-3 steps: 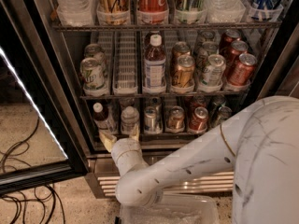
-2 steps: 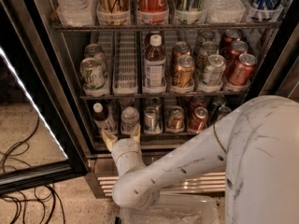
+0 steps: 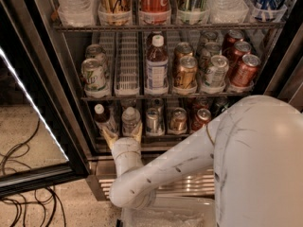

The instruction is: Pick water bottle from bottom shelf of fridge

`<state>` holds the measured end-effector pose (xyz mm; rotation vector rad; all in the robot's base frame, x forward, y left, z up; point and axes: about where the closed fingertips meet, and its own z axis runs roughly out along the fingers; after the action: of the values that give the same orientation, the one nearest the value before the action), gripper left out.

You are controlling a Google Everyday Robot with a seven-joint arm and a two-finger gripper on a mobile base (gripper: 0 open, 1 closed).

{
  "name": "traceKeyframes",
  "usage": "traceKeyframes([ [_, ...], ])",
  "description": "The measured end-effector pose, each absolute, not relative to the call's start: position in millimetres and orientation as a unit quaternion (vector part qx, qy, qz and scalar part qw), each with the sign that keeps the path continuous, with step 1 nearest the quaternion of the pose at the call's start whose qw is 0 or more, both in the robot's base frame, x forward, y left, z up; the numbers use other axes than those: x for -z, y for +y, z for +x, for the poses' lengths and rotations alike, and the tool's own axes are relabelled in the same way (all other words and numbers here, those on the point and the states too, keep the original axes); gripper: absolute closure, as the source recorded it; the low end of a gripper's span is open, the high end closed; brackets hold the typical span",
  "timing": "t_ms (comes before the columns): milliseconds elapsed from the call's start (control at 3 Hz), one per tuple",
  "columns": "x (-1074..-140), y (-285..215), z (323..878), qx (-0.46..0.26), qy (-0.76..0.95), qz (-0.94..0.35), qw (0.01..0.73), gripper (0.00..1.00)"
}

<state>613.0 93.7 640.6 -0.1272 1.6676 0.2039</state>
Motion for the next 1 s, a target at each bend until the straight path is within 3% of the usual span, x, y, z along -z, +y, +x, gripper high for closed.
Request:
traceKeyframes([
  [1000,-649,85,621,-0.058,0.716,-0.045,0.694,0.26],
])
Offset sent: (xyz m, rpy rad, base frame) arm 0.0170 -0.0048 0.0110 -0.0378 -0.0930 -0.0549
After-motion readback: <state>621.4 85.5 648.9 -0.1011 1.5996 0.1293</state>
